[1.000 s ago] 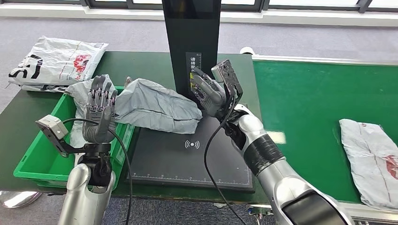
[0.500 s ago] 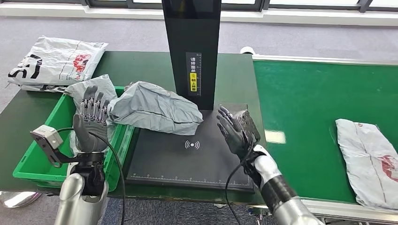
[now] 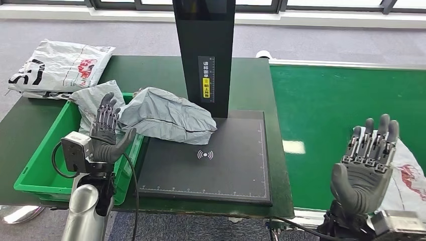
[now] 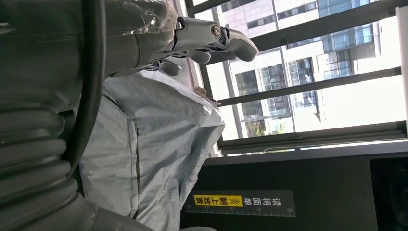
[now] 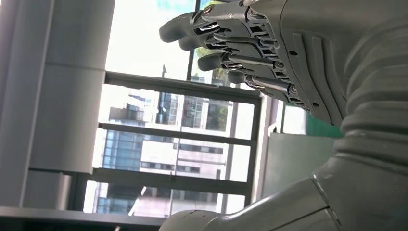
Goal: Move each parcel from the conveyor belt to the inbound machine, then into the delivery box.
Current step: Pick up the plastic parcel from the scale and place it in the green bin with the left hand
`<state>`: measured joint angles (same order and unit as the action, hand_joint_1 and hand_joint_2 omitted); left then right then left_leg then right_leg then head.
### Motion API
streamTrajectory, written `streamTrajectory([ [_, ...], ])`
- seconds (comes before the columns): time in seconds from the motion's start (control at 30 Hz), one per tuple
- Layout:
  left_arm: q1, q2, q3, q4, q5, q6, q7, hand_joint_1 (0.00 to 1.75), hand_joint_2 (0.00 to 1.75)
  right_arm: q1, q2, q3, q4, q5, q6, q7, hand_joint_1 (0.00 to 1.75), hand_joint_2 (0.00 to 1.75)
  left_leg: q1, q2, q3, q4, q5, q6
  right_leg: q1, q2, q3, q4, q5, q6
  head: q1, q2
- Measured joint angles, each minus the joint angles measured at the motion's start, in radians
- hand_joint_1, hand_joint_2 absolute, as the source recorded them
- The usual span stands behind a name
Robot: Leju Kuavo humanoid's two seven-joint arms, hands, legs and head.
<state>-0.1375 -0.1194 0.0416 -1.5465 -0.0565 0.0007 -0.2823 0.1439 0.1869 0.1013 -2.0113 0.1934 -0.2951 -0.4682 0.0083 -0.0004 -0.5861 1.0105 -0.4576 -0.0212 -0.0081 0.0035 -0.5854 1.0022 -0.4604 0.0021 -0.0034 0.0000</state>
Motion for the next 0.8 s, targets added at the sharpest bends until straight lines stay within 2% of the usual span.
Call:
streamTrajectory([
  [0.13,-0.004,-0.001,-0.003,0.007,-0.019,0.006,0.000,0.00,1.75,0.023,0.007,-0.010,-0.051,-0.008,-0.021,-0.020,0.00,1.75,0.000,0.000,0.000,0.000,0.001,0.000,0.000,0.000,0.000,0.000,0.001,0.000,0.000,0.000],
  [0.2,-0.008,-0.002,-0.013,0.008,-0.098,0.041,0.000,0.00,1.75,0.046,0.018,-0.020,-0.083,-0.039,-0.082,-0.084,0.00,1.75,0.000,-0.001,0.001,0.000,0.002,0.000,0.000,-0.001,0.000,0.000,0.001,0.000,0.000,0.000],
  [0.3,-0.021,0.001,-0.047,0.005,-0.385,0.194,0.012,0.00,1.75,0.111,0.036,-0.035,-0.154,-0.126,-0.196,-0.194,0.00,1.75,0.000,-0.004,0.000,0.000,0.002,0.001,0.000,-0.003,0.002,0.000,0.000,0.000,0.000,0.000],
  [0.37,-0.033,0.008,-0.081,-0.006,-0.679,0.327,0.062,0.00,1.75,0.147,0.038,-0.042,-0.186,-0.188,-0.220,-0.216,0.00,1.75,0.000,-0.003,0.000,0.000,0.001,0.000,0.000,-0.002,0.001,0.000,0.000,0.000,0.000,0.000],
  [0.43,-0.052,0.021,-0.123,-0.018,-1.050,0.449,0.162,0.00,1.75,0.165,0.037,-0.053,-0.199,-0.237,-0.201,-0.201,0.00,1.75,0.000,-0.001,0.000,0.000,0.000,0.001,0.000,0.000,0.001,0.000,0.000,0.000,0.000,0.000],
  [0.5,-0.093,0.064,-0.181,-0.021,-1.353,0.507,0.334,0.00,1.75,0.167,0.037,-0.065,-0.200,-0.269,-0.166,-0.176,0.00,1.75,0.000,-0.001,0.000,0.000,0.001,0.001,0.000,-0.001,-0.001,0.000,0.000,0.000,0.000,0.000],
  [0.57,-0.186,0.148,-0.304,-0.001,-1.468,0.488,0.594,0.00,1.75,0.162,0.036,-0.075,-0.197,-0.290,-0.137,-0.158,0.00,1.75,0.000,-0.001,-0.001,0.000,0.003,0.001,0.000,-0.001,-0.003,0.000,0.001,0.001,0.000,0.000],
  [0.6,-0.249,0.195,-0.393,0.022,-1.477,0.468,0.730,0.00,1.75,0.160,0.035,-0.078,-0.195,-0.300,-0.127,-0.153,0.00,1.75,0.000,-0.002,-0.001,0.000,0.004,0.001,0.000,-0.001,-0.003,0.000,0.002,0.001,0.000,0.000],
  [0.63,-0.307,0.235,-0.482,0.047,-1.477,0.451,0.832,0.00,1.75,0.158,0.033,-0.081,-0.192,-0.307,-0.121,-0.151,0.00,1.75,0.000,-0.002,-0.001,0.000,0.004,0.001,0.000,-0.002,-0.002,0.000,0.002,0.000,0.000,0.000],
  [0.67,-0.349,0.260,-0.547,0.068,-1.477,0.440,0.895,0.00,1.75,0.158,0.031,-0.083,-0.191,-0.313,-0.117,-0.150,0.00,1.75,0.000,-0.002,-0.001,0.000,0.005,0.001,0.000,-0.003,0.000,0.000,0.003,0.000,0.000,0.000],
  [0.7,-0.373,0.277,-0.590,0.082,-1.477,0.435,0.924,0.00,1.75,0.157,0.030,-0.085,-0.189,-0.317,-0.114,-0.150,0.00,1.75,0.000,-0.002,-0.001,0.000,0.005,0.002,0.000,-0.003,0.000,0.000,0.003,0.000,0.000,0.000],
  [0.8,-0.390,0.284,-0.619,0.094,-1.477,0.430,0.934,0.00,1.75,0.157,0.029,-0.087,-0.188,-0.321,-0.111,-0.150,0.00,1.75,0.000,-0.003,-0.001,0.000,0.005,0.002,0.000,-0.004,0.001,0.000,0.003,0.000,0.000,0.000],
])
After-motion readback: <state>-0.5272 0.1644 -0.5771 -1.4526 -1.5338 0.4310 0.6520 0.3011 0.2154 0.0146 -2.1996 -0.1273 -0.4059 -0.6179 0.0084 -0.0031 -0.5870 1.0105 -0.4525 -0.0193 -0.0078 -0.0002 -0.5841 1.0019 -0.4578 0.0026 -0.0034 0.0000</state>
